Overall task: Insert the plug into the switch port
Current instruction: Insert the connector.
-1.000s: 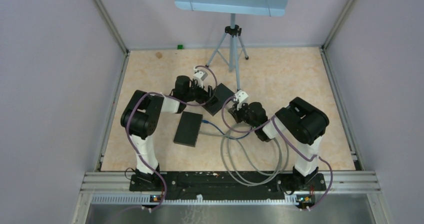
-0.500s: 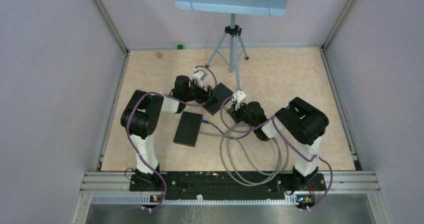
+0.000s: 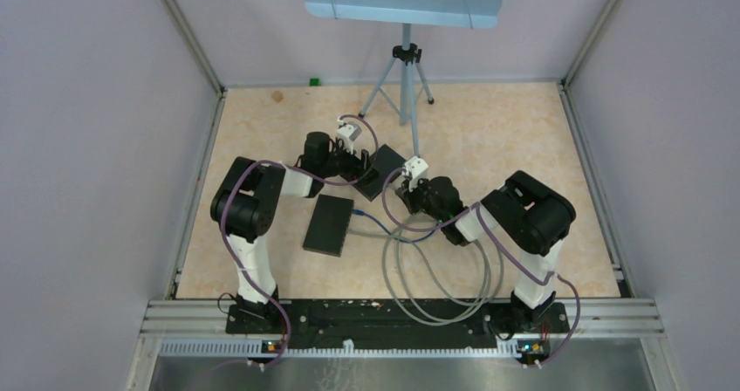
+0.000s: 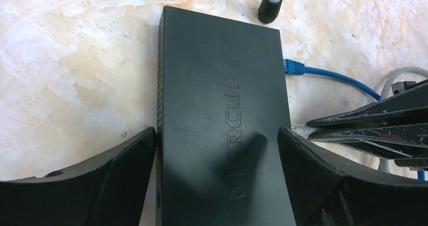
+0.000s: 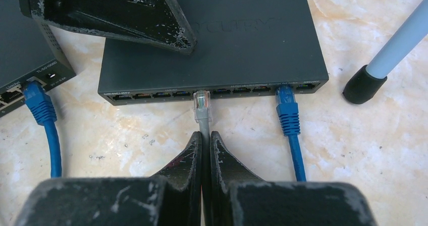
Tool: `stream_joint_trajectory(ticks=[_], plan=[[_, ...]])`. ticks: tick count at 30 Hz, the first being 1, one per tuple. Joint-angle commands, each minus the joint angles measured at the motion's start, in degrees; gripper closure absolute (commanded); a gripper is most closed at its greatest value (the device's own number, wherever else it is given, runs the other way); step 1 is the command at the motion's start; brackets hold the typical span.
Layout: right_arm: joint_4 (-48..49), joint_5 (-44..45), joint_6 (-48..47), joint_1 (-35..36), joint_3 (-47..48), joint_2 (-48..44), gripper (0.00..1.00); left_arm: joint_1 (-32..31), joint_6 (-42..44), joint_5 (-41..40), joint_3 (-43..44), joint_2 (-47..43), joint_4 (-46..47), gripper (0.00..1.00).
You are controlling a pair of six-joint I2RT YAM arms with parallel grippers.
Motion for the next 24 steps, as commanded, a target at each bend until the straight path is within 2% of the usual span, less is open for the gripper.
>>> stream_joint_trajectory(ticks=[1,20,24], plan=[[2.42,1.82,-0.55,0.68,2.79,-1.77,1.00,-0.17,-0.05,2.62,0.29,1.32,-0.92,0.08],[1.48,1.91,-2.85,1.85,6.91,2.07,1.00,-1.49,0.12,6.09,-1.18,2.28,0.48,0.11],[1.09,2.51,-2.79,1.99,7.85,3.56,1.00,-1.67,1.33,7.84,-0.64,2.71,-0.27,0.15]])
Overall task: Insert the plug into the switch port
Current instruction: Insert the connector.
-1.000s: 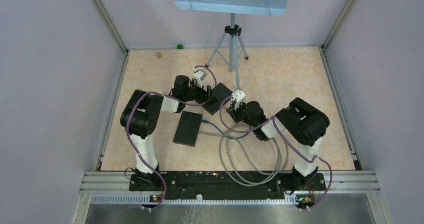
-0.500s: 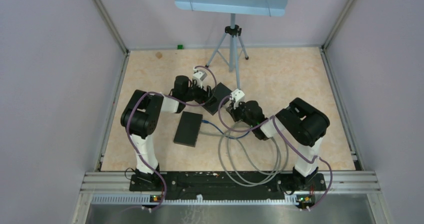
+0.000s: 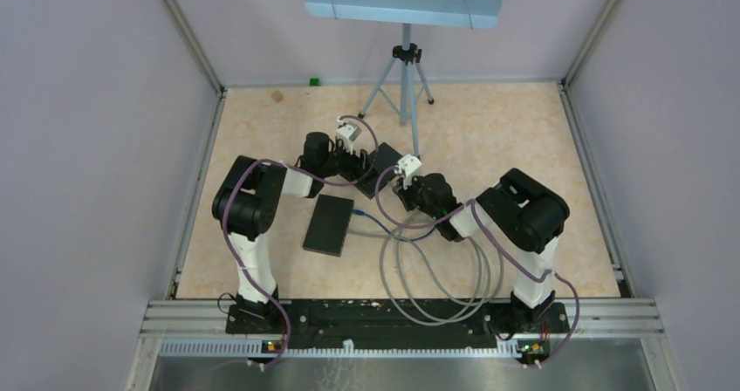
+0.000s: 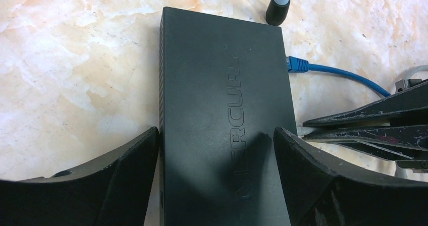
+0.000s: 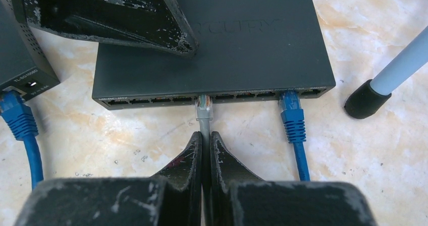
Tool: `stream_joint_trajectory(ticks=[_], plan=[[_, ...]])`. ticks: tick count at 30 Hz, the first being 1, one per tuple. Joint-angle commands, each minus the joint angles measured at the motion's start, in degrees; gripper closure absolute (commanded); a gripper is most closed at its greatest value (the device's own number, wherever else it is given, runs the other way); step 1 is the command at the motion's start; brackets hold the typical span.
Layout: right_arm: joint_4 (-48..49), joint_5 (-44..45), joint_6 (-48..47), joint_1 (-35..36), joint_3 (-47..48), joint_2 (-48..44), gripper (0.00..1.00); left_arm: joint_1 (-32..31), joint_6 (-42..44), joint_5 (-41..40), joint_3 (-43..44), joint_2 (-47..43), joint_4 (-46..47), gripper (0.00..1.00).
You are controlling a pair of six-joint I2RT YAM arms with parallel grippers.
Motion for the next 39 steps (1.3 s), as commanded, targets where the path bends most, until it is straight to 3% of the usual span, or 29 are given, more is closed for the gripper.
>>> stream_joint_trajectory(ticks=[1,17,31,39], plan=[[4.55,0.87,-0.70,1.15,3.98,1.83,1.00,-1.80,0.17,8.64,-0.37,1.78,-2.91,0.17],[-4.28,4.08,4.70,1.14,10.13,1.78,1.00,-2.71,3.37,15.71,1.04,3.63,-8.88,0.21],[8.52,4.37,-1.82,5.25,-5.17,-4.49,1.00,-7.04,4.04,17.35,-5.43,-0.74,-13.53,0.23],[10.14,7.04,-1.52,5.59,-9.52,-6.25,1.00,-9.05,5.52,17.34,-6.09,-1.50,-17.38,0.23]])
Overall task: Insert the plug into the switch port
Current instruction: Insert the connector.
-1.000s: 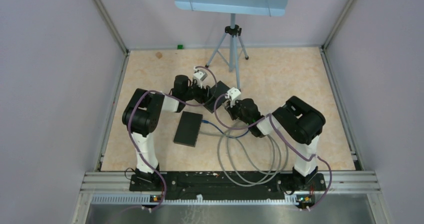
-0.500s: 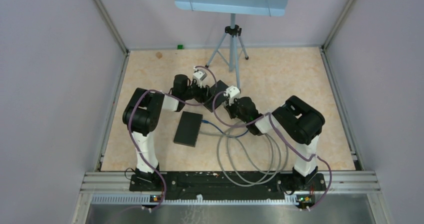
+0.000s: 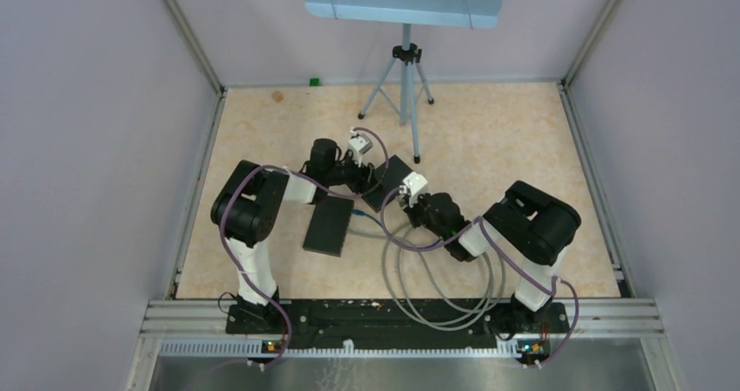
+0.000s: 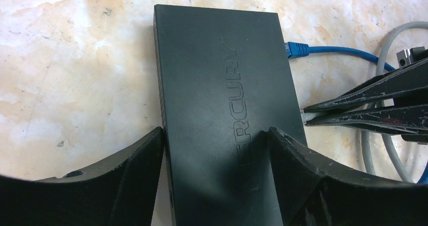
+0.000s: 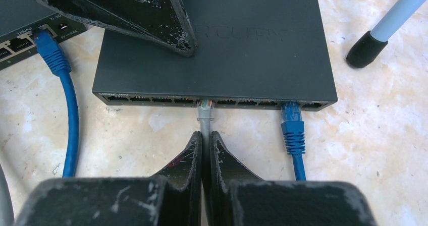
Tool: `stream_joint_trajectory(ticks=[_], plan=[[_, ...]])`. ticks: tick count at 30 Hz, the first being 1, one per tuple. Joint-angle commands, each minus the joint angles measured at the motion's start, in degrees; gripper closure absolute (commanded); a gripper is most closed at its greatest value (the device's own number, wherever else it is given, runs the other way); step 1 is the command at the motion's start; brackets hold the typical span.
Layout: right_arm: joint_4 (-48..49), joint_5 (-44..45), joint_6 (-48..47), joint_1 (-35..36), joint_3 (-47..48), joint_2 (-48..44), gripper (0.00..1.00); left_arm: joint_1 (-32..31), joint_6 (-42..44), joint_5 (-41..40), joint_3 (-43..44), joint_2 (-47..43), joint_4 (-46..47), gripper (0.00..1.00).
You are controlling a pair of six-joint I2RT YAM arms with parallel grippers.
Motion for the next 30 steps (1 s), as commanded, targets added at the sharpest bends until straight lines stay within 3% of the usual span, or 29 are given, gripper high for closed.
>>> stream_joint_trajectory(ticks=[1,8,22,30], plan=[[5.48,1.15,0.12,0.84,1.20,-0.33,1.00,-5.97,-0.86,13.04,-2.73,1.42,-14.23,0.23],[5.44,1.74,-1.13,0.84,5.70,2.04,1.00,-7.89,2.54,14.99,-1.44,2.53,-16.82,0.24],[-3.50,2.47,1.51,-0.33,17.44,0.34,1.00,-11.21,7.33,19.80,-0.01,3.04,-21.14,0.27],[0.76,-0.69,0.14,-0.36,8.20,-2.71,1.00,-11.60,7.83,17.53,0.21,2.83,-22.56,0.25]])
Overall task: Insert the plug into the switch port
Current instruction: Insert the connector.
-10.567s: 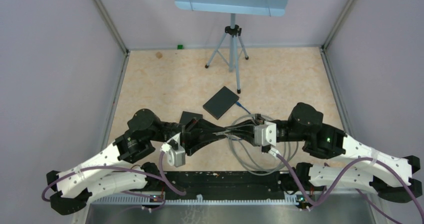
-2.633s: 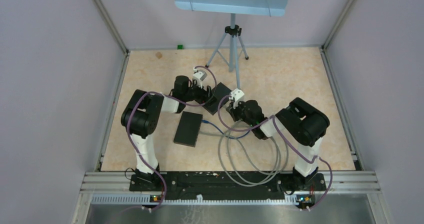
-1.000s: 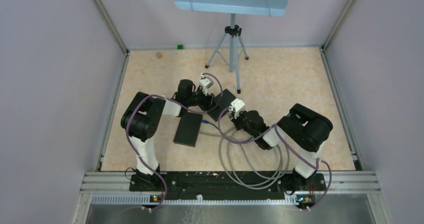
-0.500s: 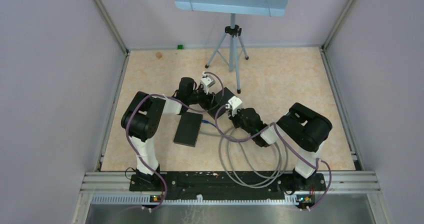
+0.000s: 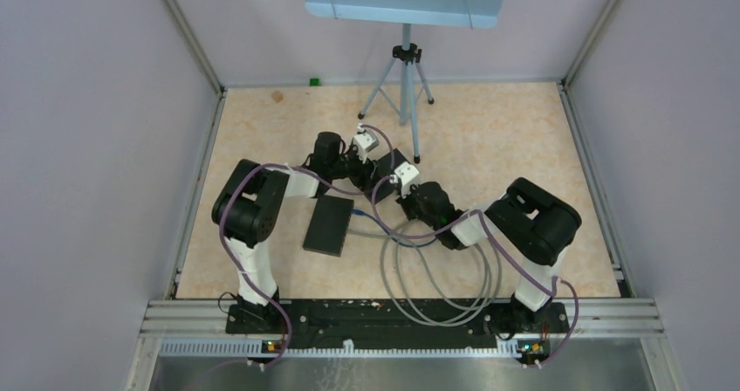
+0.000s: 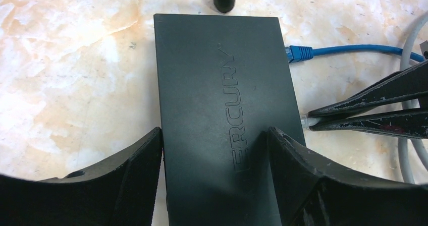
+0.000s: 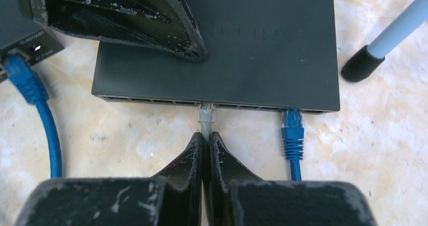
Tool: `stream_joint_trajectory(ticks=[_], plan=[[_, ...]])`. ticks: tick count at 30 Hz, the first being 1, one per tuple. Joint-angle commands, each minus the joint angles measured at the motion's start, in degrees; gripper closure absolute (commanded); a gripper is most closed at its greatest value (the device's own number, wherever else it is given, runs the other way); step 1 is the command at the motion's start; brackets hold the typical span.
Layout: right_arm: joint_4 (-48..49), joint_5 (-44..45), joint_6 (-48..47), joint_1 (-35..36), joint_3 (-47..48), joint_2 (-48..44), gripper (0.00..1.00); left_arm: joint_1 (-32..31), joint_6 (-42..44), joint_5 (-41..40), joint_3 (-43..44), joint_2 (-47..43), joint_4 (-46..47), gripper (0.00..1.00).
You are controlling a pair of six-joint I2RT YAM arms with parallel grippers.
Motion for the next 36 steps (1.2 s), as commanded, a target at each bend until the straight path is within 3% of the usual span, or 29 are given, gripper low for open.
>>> stream_joint_trajectory(ticks=[1,7,9,20,25,29,32,36], plan=[[13.79,-4.46,-0.34,-0.24,-1.90,-3.29,1.00,-10.37,-2.44,19.10,-4.04,2.76,-17.07,0.24],[12.86,-7.66,-0.43,-0.19,-8.55,-6.04,1.00,-6.26,-6.61,16.73,-5.18,0.29,-11.62,0.11],[11.70,-9.05,-0.43,-0.20,-9.66,-6.86,1.00,-4.84,-8.19,15.70,-5.48,-0.98,-9.01,0.02],[9.66,-10.12,-0.18,-0.20,-11.56,-7.42,1.00,1.98,-19.27,0.78,-0.30,-4.17,-0.56,0.01],[8.60,-10.11,-0.17,-0.19,-10.85,-7.76,1.00,6.18,-25.86,-14.54,0.64,-6.85,-1.54,0.01],[7.79,-9.94,-0.25,-0.22,-10.49,-8.24,1.00,8.89,-30.93,-30.21,-2.20,-14.09,-3.56,0.01],[7.64,-9.82,-0.02,-0.25,-10.31,-8.31,1.00,9.07,-28.95,-41.29,-1.50,-18.37,-8.29,0.01],[8.10,-9.78,0.65,-0.24,-10.29,-7.88,1.00,9.88,-28.22,-44.96,2.05,-20.68,-16.21,0.01]])
